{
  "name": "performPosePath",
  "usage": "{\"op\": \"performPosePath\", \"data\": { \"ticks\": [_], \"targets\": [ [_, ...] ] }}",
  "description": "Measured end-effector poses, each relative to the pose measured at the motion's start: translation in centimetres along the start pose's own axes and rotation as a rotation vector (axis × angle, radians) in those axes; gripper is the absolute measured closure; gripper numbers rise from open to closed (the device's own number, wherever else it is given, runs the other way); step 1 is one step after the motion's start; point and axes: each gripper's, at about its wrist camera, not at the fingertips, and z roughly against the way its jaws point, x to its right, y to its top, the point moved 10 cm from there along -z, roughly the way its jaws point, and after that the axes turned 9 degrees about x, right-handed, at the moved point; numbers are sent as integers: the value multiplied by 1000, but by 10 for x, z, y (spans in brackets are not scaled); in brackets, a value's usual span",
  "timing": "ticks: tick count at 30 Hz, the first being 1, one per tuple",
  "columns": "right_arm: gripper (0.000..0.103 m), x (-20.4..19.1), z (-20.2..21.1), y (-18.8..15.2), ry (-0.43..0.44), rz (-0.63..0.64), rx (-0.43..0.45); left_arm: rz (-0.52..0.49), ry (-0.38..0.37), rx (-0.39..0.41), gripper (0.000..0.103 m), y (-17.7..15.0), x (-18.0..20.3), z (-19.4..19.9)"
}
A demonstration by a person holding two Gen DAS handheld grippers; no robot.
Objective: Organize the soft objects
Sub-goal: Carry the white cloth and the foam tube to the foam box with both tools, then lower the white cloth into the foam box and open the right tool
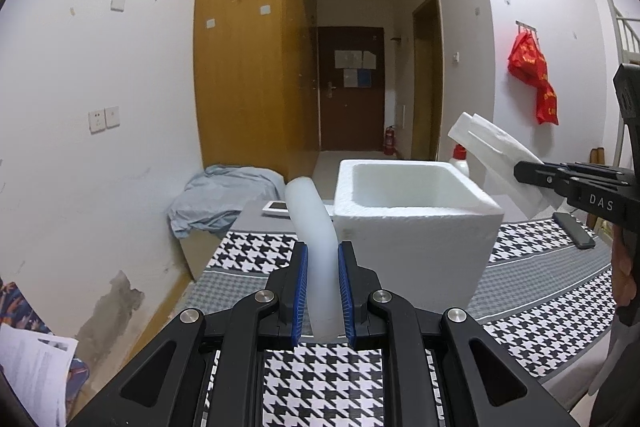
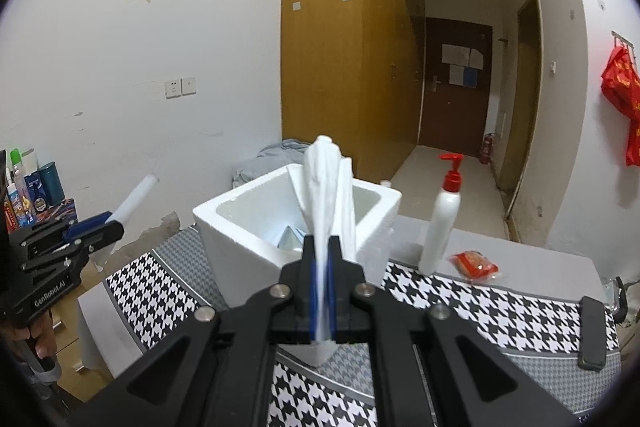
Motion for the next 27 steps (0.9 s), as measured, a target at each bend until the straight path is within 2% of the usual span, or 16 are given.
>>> {"op": "performPosePath", "data": {
  "ticks": [12,27],
  "targets": [
    [97,-17,-30,6,36,1,-16,10,10,-14,87,-6,-8,-3],
    [97,-32,-58,13,38,10,-47,25,8,-20,87,-10,-19,-11]
  ]
}}
